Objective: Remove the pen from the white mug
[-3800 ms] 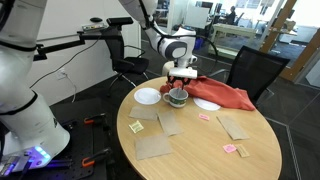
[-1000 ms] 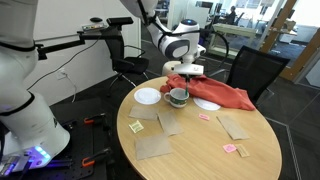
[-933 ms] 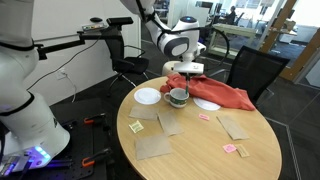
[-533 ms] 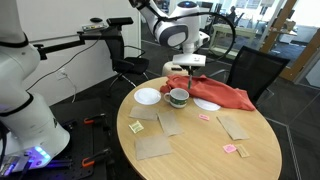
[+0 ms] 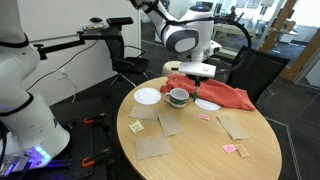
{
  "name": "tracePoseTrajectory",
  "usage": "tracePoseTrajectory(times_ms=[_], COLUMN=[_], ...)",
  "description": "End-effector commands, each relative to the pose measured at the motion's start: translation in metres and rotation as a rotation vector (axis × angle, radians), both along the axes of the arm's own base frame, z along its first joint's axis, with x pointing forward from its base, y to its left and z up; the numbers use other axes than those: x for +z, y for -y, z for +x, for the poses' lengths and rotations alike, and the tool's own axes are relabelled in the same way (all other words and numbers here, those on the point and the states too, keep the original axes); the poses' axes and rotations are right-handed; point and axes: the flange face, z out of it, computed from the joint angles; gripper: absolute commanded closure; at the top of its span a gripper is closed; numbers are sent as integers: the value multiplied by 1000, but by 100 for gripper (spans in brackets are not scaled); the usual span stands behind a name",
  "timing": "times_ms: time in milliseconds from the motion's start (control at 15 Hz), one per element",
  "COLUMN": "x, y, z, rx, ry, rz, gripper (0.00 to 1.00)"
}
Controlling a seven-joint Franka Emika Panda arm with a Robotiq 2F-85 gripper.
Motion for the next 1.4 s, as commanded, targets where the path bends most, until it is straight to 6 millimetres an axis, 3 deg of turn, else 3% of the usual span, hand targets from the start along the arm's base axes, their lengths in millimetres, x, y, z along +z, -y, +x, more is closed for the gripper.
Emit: tracePoseTrajectory(times_ms=[0,733,1333], x=[-13,-81,-120], y=[19,62,67], z=[21,85,103], rx=[-42,-222,-398], ry=[-70,-182,-272], rz=[12,37,-17], gripper=[97,97,97])
